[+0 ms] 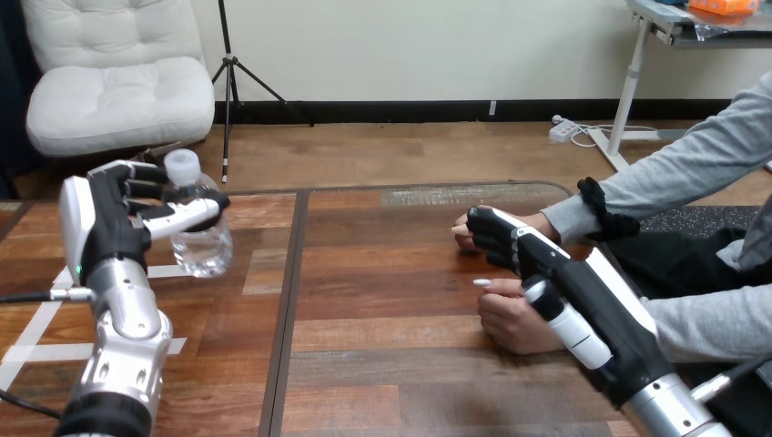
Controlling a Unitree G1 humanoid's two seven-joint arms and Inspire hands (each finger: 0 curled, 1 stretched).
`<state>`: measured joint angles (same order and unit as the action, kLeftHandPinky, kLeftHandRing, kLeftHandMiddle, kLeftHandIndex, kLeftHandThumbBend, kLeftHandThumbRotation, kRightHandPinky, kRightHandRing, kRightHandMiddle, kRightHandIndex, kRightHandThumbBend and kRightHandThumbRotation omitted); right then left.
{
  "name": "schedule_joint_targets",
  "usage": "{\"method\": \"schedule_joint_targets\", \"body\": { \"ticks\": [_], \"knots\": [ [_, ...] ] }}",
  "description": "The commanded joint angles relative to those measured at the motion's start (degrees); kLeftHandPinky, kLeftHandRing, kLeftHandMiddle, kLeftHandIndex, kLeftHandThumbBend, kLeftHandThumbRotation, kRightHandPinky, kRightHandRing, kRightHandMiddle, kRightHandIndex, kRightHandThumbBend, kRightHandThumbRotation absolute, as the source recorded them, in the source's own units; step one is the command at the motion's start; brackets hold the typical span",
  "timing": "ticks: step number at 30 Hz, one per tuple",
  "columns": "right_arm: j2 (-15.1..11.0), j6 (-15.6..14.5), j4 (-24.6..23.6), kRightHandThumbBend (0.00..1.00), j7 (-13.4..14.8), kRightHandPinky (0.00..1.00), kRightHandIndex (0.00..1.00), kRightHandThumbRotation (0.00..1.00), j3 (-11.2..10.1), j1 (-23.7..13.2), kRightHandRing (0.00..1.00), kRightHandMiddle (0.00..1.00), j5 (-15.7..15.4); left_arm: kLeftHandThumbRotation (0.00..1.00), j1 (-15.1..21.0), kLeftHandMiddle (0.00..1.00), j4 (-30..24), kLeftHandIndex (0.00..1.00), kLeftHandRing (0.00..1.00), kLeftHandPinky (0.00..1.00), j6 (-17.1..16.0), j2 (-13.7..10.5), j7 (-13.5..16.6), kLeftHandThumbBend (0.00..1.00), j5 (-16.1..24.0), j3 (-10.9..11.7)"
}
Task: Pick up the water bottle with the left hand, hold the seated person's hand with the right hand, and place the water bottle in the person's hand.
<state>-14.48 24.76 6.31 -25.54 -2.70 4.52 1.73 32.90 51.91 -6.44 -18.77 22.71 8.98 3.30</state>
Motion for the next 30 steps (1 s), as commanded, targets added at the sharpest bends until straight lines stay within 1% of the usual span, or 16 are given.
{"method": "schedule_joint_targets", "body": {
  "ticks": [1, 6, 11, 12, 14, 16, 19, 26, 30],
  "knots": [
    [-3.33, 6.38, 4.95, 1.0, 3.03, 0.86, 0.88, 0.89, -1.79, -9.31, 0.9, 0.9, -3.32, 0.0, -0.33, 0.48, -13.14, 0.47, 0.44, 0.37, 3.3, 0.46, -1.25, 0.84, -0.88, 1.1],
    [-5.36, 7.78, 7.63, 1.0, 4.18, 0.84, 0.88, 0.85, -1.8, -11.51, 0.88, 0.89, -5.43, 0.0, -2.33, 0.49, -18.16, 0.48, 0.44, 0.38, 5.42, 0.95, -2.59, 0.83, -1.34, 1.24],
    [-6.69, 8.35, 10.02, 1.0, 4.67, 0.83, 0.88, 0.81, -1.82, -13.38, 0.88, 0.89, -6.12, 0.0, -4.2, 0.49, -22.7, 0.48, 0.45, 0.38, 7.21, 1.29, -3.76, 0.83, -1.52, 1.26],
    [-7.14, 8.47, 10.58, 1.0, 5.02, 0.83, 0.88, 0.8, -1.82, -13.91, 0.88, 0.89, -6.72, 0.0, -4.69, 0.48, -23.7, 0.47, 0.45, 0.38, 7.44, 1.43, -4.01, 0.83, -1.59, 1.26],
    [-7.64, 8.7, 11.24, 1.0, 5.48, 0.83, 0.88, 0.79, -1.77, -14.49, 0.88, 0.89, -7.44, 0.0, -5.24, 0.48, -24.9, 0.47, 0.45, 0.39, 7.86, 1.61, -4.33, 0.83, -1.61, 1.32],
    [-8.72, 8.91, 11.85, 1.0, 6.32, 0.82, 0.88, 0.79, -1.59, -15.3, 0.88, 0.89, -9.29, 0.0, -5.93, 0.48, -26.3, 0.47, 0.45, 0.39, 8.28, 1.89, -4.54, 0.84, -1.57, 1.34],
    [-9.83, 9.26, 12.48, 1.0, 7.14, 0.82, 0.88, 0.79, -1.4, -16.29, 0.88, 0.89, -11.05, 0.0, -6.87, 0.48, -28.36, 0.47, 0.45, 0.39, 9.14, 2.29, -4.98, 0.84, -1.66, 1.41],
    [-11.26, 10.66, 14.8, 1.0, 8.43, 0.79, 0.87, 0.77, -1.19, -18.44, 0.86, 0.88, -13.04, 0.0, -8.73, 0.48, -32.03, 0.47, 0.44, 0.39, 10.8, 2.99, -5.92, 0.84, -1.92, 1.43],
    [-12.11, 11.78, 17.01, 1.0, 9.27, 0.78, 0.86, 0.77, -0.95, -19.95, 0.86, 0.88, -14.16, 0.0, -9.93, 0.47, -34.36, 0.47, 0.44, 0.38, 11.4, 3.39, -6.38, 0.83, -2.26, 1.36]
  ]
}}
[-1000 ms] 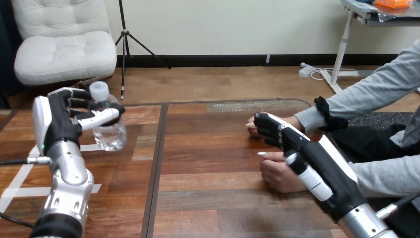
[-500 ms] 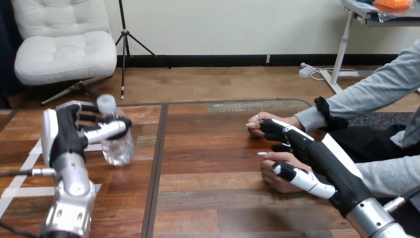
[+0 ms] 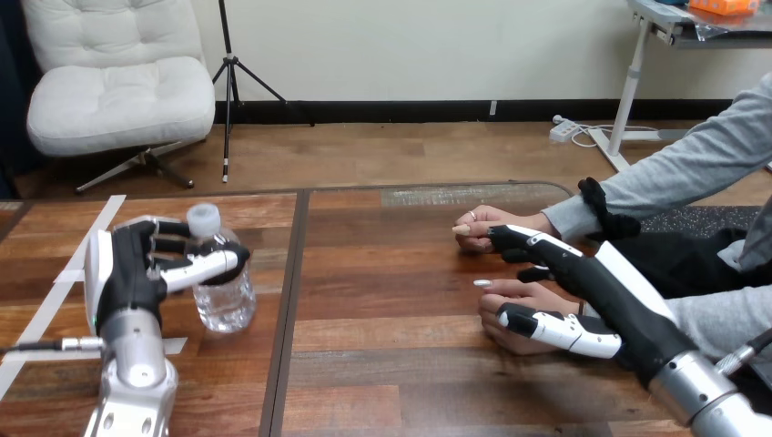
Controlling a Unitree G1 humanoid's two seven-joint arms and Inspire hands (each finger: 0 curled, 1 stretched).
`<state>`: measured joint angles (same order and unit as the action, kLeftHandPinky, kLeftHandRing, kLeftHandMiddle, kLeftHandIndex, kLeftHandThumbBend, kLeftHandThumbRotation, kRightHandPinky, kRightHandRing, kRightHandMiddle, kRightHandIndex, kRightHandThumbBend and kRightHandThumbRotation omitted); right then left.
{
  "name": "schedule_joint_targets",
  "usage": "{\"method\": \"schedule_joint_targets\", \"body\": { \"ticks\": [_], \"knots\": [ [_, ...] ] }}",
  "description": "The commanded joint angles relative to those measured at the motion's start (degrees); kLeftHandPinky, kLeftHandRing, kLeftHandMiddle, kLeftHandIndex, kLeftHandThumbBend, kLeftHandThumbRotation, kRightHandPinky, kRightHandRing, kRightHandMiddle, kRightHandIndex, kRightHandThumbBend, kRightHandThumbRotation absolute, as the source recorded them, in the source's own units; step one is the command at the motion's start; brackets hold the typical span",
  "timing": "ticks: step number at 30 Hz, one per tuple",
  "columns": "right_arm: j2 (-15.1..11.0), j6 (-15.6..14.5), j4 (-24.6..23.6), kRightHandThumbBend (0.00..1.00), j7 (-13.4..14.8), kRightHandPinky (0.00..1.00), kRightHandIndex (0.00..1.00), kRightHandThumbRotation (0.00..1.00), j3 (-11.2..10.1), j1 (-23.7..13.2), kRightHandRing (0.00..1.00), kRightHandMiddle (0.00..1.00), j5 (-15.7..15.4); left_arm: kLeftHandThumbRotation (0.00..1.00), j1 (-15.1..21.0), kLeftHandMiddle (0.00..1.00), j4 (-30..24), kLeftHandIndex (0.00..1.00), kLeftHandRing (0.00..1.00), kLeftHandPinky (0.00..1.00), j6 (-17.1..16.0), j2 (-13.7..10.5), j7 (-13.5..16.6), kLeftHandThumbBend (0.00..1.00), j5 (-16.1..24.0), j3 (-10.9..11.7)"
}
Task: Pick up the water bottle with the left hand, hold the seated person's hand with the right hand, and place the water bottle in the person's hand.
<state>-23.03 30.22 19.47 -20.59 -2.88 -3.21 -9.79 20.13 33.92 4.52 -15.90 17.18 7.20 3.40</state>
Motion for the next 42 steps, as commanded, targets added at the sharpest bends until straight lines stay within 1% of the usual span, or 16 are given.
{"method": "schedule_joint_targets", "body": {
  "ticks": [1, 5, 9, 12, 17, 20, 26, 29, 35, 38, 42],
  "knots": [
    [-3.69, 6.57, 4.43, 1.0, 4.42, 0.78, 0.86, 0.77, -0.76, -12.54, 0.85, 0.88, -2.73, 0.0, 2.64, 0.47, -16.82, 0.47, 0.44, 0.38, 0.61, 0.58, -0.91, 0.83, -0.53, 1.22],
    [-4.22, 7.41, 6.95, 1.0, 4.91, 0.77, 0.86, 0.76, -0.57, -13.85, 0.85, 0.87, -3.13, 0.0, 1.84, 0.47, -18.32, 0.46, 0.43, 0.38, 1.06, 0.77, -1.24, 0.83, -0.48, 1.1],
    [-5.29, 9.17, 10.67, 1.0, 6.42, 0.76, 0.86, 0.77, -0.12, -15.89, 0.85, 0.87, -5.0, 0.0, 0.81, 0.46, -19.52, 0.46, 0.42, 0.37, 0.25, 0.67, -1.89, 0.83, -0.2, 0.85],
    [-5.87, 10.35, 12.8, 1.0, 7.37, 0.76, 0.86, 0.78, 0.16, -17.06, 0.85, 0.87, -6.08, 0.0, 0.46, 0.46, -20.03, 0.46, 0.42, 0.37, 0.52, 0.67, -2.07, 0.83, 0.06, 0.82],
    [-6.71, 11.02, 15.15, 1.0, 8.53, 0.75, 0.87, 0.79, 0.67, -18.5, 0.85, 0.87, -7.82, 0.0, 0.04, 0.46, -21.07, 0.46, 0.42, 0.37, 1.63, 0.92, -2.36, 0.84, 0.16, 0.98],
    [-7.06, 11.46, 16.36, 1.0, 9.29, 0.75, 0.87, 0.8, 0.96, -19.21, 0.85, 0.88, -8.64, 0.0, -0.12, 0.46, -21.23, 0.46, 0.43, 0.37, 1.68, 0.92, -2.64, 0.84, 0.14, 1.09],
    [-8.12, 13.33, 20.9, 1.0, 11.5, 0.73, 0.87, 0.82, 1.73, -21.72, 0.84, 0.88, -10.75, 0.0, -0.51, 0.47, -21.53, 0.46, 0.43, 0.37, 1.52, 1.01, -3.17, 0.84, -0.06, 1.37],
    [-8.68, 14.72, 23.7, 1.0, 12.74, 0.73, 0.88, 0.83, 2.23, -23.17, 0.84, 0.88, -11.93, 0.0, -0.69, 0.47, -21.72, 0.46, 0.43, 0.38, 1.44, 1.04, -3.3, 0.84, -0.09, 1.44],
    [-10.01, 15.64, 26.93, 1.0, 15.05, 0.72, 0.88, 0.84, 3.49, -25.19, 0.84, 0.88, -14.59, 0.0, -0.81, 0.47, -20.73, 0.46, 0.43, 0.38, 0.31, 0.81, -3.64, 0.83, -0.2, 1.66],
    [-10.59, 15.56, 28.64, 1.0, 15.49, 0.73, 0.89, 0.85, 4.17, -26.33, 0.85, 0.88, -15.41, 0.0, -1.03, 0.46, -21.54, 0.45, 0.43, 0.38, 0.46, 0.89, -3.94, 0.83, -0.31, 1.68],
    [-11.23, 15.22, 30.7, 1.0, 15.42, 0.74, 0.89, 0.85, 4.95, -27.82, 0.86, 0.89, -16.07, 0.0, -1.13, 0.46, -22.14, 0.45, 0.43, 0.37, 0.96, 0.99, -4.07, 0.83, -0.26, 1.73]
  ]
}}
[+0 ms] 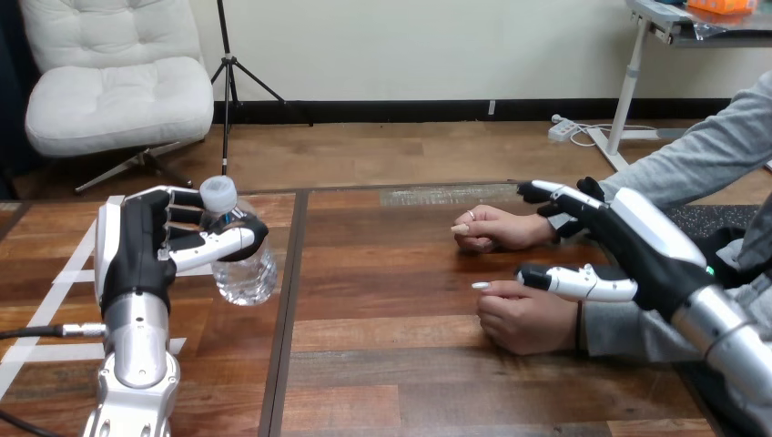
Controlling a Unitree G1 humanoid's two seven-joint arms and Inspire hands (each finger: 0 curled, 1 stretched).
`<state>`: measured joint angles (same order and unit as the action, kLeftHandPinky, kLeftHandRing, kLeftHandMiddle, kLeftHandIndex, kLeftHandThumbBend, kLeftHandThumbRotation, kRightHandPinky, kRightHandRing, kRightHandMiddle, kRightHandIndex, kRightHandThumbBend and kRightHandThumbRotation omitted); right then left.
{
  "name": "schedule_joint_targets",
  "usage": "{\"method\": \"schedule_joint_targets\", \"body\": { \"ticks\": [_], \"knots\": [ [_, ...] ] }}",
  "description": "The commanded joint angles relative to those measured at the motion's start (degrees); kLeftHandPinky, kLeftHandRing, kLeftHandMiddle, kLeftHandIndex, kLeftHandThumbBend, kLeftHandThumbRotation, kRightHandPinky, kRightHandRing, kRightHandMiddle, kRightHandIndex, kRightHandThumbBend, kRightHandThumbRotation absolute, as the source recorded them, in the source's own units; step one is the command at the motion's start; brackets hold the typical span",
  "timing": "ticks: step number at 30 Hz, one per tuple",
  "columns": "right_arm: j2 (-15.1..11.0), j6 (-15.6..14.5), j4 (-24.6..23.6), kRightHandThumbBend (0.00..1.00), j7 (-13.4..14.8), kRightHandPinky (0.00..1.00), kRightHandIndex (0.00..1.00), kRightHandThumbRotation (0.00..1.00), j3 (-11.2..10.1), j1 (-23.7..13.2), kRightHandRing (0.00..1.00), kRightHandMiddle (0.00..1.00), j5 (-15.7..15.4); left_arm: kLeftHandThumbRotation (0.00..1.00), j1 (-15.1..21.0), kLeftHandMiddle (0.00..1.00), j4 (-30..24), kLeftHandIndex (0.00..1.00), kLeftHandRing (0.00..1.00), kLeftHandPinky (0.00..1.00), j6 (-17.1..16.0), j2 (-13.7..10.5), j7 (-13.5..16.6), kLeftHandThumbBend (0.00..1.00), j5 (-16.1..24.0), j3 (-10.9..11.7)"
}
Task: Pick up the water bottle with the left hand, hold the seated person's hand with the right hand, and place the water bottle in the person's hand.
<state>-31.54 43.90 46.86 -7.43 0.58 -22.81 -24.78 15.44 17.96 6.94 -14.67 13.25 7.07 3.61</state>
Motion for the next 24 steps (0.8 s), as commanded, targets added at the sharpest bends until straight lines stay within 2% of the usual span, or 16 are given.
{"method": "schedule_joint_targets", "body": {
  "ticks": [1, 8, 24],
  "knots": [
    [-2.85, 1.49, 3.71, 1.0, 2.36, 0.74, 0.89, 0.85, 1.66, -8.5, 0.86, 0.89, -1.3, 0.0, 3.54, 0.46, -6.18, 0.45, 0.42, 0.37, -1.54, -0.26, -0.17, 0.83, -0.11, 1.53],
    [-3.9, 1.44, 6.67, 1.0, 3.6, 0.75, 0.89, 0.85, 3.34, -10.45, 0.87, 0.89, -2.98, 0.0, 3.4, 0.45, -6.81, 0.45, 0.42, 0.37, -1.47, -0.26, -0.46, 0.84, -0.03, 1.55],
    [-5.34, 0.94, 12.4, 1.0, 2.09, 0.74, 0.89, 0.83, 6.9, -14.22, 0.86, 0.89, -3.6, 0.0, 3.02, 0.46, -8.45, 0.45, 0.42, 0.37, -0.59, 0.13, -0.98, 0.83, 0.01, 1.98]
  ]
}}
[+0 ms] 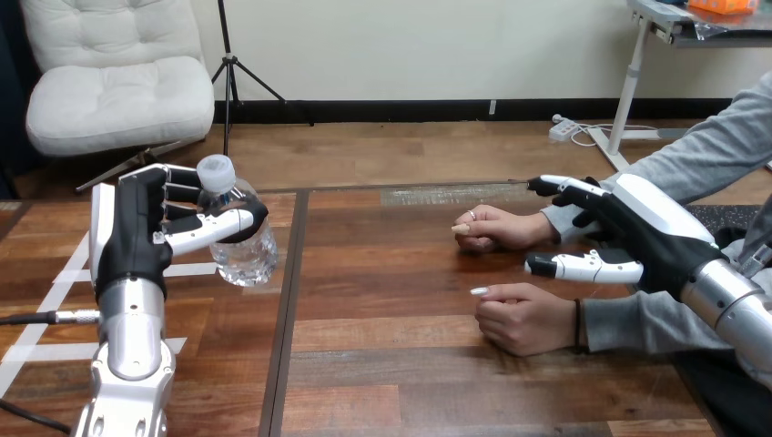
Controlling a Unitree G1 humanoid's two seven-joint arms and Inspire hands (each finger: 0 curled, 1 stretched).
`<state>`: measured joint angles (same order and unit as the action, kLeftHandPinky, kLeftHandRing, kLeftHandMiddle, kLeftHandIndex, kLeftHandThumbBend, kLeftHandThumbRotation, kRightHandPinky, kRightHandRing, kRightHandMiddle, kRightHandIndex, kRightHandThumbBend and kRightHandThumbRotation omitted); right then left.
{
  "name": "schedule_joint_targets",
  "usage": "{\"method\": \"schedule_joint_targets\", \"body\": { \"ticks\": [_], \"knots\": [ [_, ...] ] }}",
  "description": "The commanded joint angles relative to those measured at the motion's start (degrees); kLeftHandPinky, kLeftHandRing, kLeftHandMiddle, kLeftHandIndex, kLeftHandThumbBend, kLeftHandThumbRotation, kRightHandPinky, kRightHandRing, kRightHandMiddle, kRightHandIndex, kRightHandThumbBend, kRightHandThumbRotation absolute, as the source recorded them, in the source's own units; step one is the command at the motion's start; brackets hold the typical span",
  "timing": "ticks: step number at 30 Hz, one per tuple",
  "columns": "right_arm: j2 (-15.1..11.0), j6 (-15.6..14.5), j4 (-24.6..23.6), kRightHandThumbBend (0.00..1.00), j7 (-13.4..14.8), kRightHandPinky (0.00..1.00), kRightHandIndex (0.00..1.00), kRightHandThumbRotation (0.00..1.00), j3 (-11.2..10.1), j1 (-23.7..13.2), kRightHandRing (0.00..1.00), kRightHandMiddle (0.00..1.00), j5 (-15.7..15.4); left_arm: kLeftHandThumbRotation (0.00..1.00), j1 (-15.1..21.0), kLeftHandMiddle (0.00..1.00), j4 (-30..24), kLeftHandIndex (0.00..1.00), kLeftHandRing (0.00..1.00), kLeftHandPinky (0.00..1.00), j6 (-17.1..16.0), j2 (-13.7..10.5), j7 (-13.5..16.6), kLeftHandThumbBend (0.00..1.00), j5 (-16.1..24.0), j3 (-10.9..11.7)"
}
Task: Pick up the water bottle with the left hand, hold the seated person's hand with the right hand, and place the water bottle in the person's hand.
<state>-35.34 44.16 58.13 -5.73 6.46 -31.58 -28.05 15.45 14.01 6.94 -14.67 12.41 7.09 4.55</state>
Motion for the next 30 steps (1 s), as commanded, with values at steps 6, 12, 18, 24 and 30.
{"method": "schedule_joint_targets", "body": {
  "ticks": [6, 12, 18, 24, 30],
  "knots": [
    [-2.01, 0.28, 1.82, 1.0, -0.54, 0.74, 0.89, 0.81, 2.04, -5.92, 0.86, 0.88, 0.0, 0.0, 2.82, 0.46, -5.47, 0.45, 0.42, 0.37, 0.6, 0.52, -0.13, 0.83, -0.37, 1.42],
    [-2.58, 0.16, 1.67, 1.0, -1.69, 0.73, 0.88, 0.8, 2.84, -5.88, 0.85, 0.88, 0.37, 0.0, 2.69, 0.46, -6.06, 0.45, 0.42, 0.36, 0.84, 0.74, -0.48, 0.82, -1.07, 1.98],
    [-3.08, -0.63, 0.66, 1.0, -2.9, 0.73, 0.88, 0.8, 3.31, -5.62, 0.85, 0.87, 0.28, 0.0, 2.72, 0.46, -5.88, 0.45, 0.42, 0.36, 0.9, 0.74, -0.61, 0.81, -1.5, 2.4],
    [-3.33, -1.22, -0.51, 1.0, -4.03, 0.74, 0.87, 0.78, 3.25, -5.13, 0.85, 0.87, 0.63, 0.0, 2.53, 0.46, -6.59, 0.45, 0.42, 0.36, 1.05, 0.82, -0.87, 0.81, -1.85, 2.62],
    [-3.6, -1.44, -1.08, 1.0, -4.77, 0.75, 0.86, 0.76, 3.23, -4.68, 0.85, 0.86, 0.58, 0.0, 2.41, 0.46, -6.97, 0.45, 0.42, 0.36, 1.19, 0.79, -0.92, 0.8, -1.71, 2.74]
  ]
}}
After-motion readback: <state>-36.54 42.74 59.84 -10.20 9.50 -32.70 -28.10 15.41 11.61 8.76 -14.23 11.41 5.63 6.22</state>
